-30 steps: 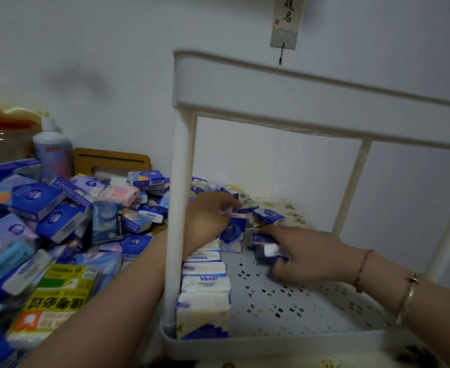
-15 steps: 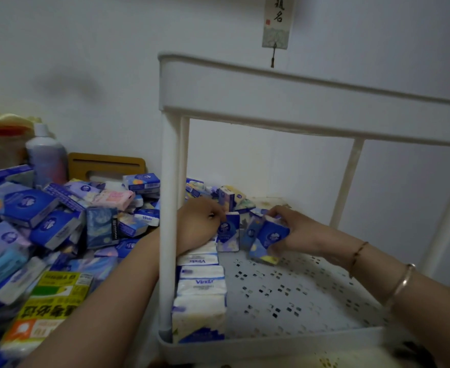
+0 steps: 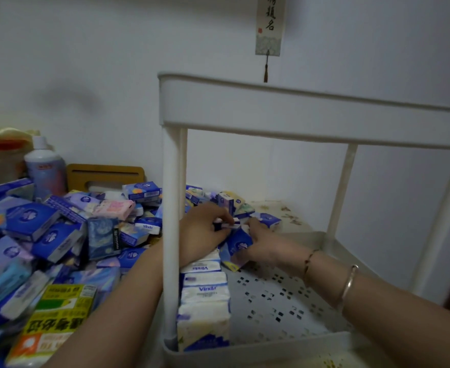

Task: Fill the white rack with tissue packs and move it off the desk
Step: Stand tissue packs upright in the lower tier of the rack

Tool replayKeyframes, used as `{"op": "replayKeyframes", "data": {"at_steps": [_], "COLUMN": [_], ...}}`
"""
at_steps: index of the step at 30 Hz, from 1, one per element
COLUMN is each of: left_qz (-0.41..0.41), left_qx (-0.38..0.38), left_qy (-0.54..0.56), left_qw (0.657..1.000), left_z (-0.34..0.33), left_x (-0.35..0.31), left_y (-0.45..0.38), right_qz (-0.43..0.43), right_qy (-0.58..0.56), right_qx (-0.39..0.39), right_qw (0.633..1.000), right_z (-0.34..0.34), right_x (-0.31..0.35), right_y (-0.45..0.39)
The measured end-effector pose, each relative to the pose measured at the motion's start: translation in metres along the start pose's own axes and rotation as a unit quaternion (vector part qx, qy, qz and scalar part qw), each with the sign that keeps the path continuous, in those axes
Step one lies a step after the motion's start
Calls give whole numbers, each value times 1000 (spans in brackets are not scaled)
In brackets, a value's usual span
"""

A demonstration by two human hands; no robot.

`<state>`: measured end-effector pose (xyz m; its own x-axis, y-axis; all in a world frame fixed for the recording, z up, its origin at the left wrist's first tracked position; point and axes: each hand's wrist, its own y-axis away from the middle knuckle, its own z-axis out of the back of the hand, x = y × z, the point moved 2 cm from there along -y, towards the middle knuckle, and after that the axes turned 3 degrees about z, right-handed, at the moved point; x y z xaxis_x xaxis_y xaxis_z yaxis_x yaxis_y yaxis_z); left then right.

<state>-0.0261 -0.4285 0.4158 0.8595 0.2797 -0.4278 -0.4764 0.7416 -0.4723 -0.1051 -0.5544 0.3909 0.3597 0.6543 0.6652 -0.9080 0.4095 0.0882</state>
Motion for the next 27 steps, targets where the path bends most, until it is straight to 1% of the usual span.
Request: {"op": "replayKeyframes", "data": {"at_steps": [3,4,6,9,12,14,18,22,23,25,27], "left_qz": [10,13,13,19,42,41,21,22,24,29,43], "left_qx": [-28,-37,-49,-55,-63,-54,-8,-3,-4,-23,-55], "left_qy": [-5,-1,7,10,38,43,14,4,8,32,72], "left_qw": [1000,999,999,998,996,997,1000,1000,1000,999,995], "left_z": [-2,-2,-1,0,0,-1,-3,2,2,5,13], "left_x": [1,1,1,1,1,1,2,0,-1,-2,-4], "left_y": [-2,-2,-2,-1,0,0,-1,0,1,0,2], "right_qz": [-22,-23,-13,18,23,19,16,0,-5,0,20], "right_qy": [54,63,83,130,143,129,54,4,6,10,24], "right_qx": [36,37,21,-25,-18,-2,27,54,53,13,-82], "right_qw": [998,997,996,991,989,992,998,999,999,1000,996], "right_z": [12,18,28,32,21,9,-7,2,7,21,38], "right_x": [5,8,14,21,18,9,2,1,-1,-4,-9], "right_y": [3,5,7,4,2,-1,-8,-3,-3,-6,-15]}}
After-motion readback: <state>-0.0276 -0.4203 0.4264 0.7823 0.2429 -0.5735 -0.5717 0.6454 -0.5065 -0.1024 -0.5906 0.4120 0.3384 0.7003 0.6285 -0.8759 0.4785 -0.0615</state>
